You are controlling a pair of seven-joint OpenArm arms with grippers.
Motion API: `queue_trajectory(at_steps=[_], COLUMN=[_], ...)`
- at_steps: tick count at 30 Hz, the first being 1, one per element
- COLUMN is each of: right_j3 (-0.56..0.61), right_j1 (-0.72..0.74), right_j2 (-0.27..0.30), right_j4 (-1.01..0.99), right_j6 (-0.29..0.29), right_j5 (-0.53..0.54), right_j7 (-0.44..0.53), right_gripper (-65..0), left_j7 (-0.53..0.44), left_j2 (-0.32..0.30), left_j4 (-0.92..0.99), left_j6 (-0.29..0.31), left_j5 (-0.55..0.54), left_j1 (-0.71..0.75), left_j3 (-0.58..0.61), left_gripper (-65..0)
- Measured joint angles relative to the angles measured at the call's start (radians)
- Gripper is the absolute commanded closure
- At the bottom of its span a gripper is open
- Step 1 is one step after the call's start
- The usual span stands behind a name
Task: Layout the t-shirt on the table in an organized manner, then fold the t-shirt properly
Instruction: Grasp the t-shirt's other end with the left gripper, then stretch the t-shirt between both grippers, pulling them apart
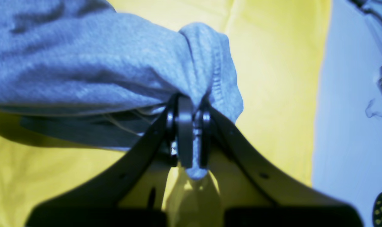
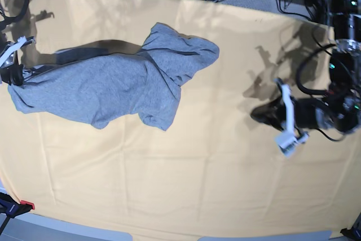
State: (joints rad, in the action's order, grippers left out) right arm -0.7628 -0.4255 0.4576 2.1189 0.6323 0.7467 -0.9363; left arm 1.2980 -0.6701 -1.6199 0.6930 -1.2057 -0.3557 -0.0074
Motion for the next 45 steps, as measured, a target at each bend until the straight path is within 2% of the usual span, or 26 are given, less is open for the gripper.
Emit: queue_trajectory(at_steps=[2,3,5,6,7,10,11,13,15,19,24,28,29,30,32,33,38,42,45], right_j3=[0.000,0.000,0.000,0.000,0.000,0.000,0.000,0.000,0.000,0.000,0.000,0.000,0.000,0.000,0.000,0.000,0.000,0.000,0.000], right_j1=[-0.002,-0.005,-0.006,-0.005,-0.005,-0.010,-0.013,-0.014,-0.016,-0.014,-0.014,-0.014,-0.014,-0.014,-0.015,-0.014,-0.014,-0.014,-0.010], right_j2=[-0.001,-0.001,-0.002,-0.007,-0.013,-0.029,-0.032,-0.045,-0.050,-0.050,-0.050,-0.050,-0.050,-0.048,-0.048,-0.048,-0.048,-0.048,-0.049], right_j4=[0.000,0.000,0.000,0.000,0.000,0.000,0.000,0.000,0.000,0.000,0.000,0.000,0.000,0.000,0.000,0.000,0.000,0.000,0.000], right_j6=[0.000,0.000,-0.001,-0.001,-0.002,-0.003,-0.003,-0.002,0.013,0.023,0.023,0.023,0.023,0.023,0.023,0.023,0.023,0.023,-0.005], right_j5=[0.014,0.023,0.029,0.029,0.029,0.029,0.029,0.033,0.052,0.076,0.076,0.076,0.077,0.076,0.074,0.075,0.075,0.073,0.049], right_j7=[-0.017,-0.025,-0.037,-0.038,-0.038,-0.038,-0.038,-0.038,-0.044,-0.044,-0.044,-0.045,-0.044,-0.045,-0.045,-0.045,-0.045,-0.045,-0.034], right_gripper=[0.0,0.0,0.0,0.0,0.0,0.0,0.0,0.0,0.0,0.0,0.0,0.0,0.0,0.0,0.0,0.0,0.0,0.0,0.0], left_j7=[0.016,0.055,0.116,0.110,0.109,0.113,0.114,0.108,0.079,0.003,-0.104,-0.237,-0.267,-0.291,-0.288,-0.275,-0.158,-0.114,-0.111], left_j2=[-0.029,-0.031,-0.017,-0.007,0.005,0.034,0.046,0.076,0.114,0.198,0.280,0.310,0.310,0.310,0.310,0.310,0.303,0.238,0.188], left_j4=[-0.003,-0.003,-0.003,-0.003,-0.003,-0.001,-0.001,-0.001,-0.001,0.012,0.054,0.058,0.057,0.057,0.057,0.057,0.059,0.068,0.070], left_j6=[0.000,0.000,0.000,0.000,0.000,0.000,0.000,0.000,0.001,0.001,0.002,0.011,0.013,0.013,0.007,0.005,0.008,0.004,0.004], left_j5=[-0.076,-0.117,-0.185,-0.215,-0.240,-0.237,-0.234,-0.234,-0.199,-0.027,0.138,0.307,0.341,0.375,0.417,0.422,0.369,0.360,0.351], left_j1=[-0.011,-0.006,0.027,0.056,0.085,0.177,0.203,0.253,0.281,0.281,0.269,0.247,0.247,0.247,0.235,0.230,0.157,0.057,-0.045], left_j3=[-0.001,-0.001,0.001,0.002,0.002,0.005,0.004,0.003,0.003,0.032,0.169,0.286,0.308,0.328,0.356,0.360,0.361,0.345,0.333], left_gripper=[0.0,0.0,0.0,-3.2,-10.9,-39.7,-45.0,-47.0,-47.0,-46.9,-46.9,-45.2,-41.0,-32.4,-7.9,0.0,0.0,0.0,0.0])
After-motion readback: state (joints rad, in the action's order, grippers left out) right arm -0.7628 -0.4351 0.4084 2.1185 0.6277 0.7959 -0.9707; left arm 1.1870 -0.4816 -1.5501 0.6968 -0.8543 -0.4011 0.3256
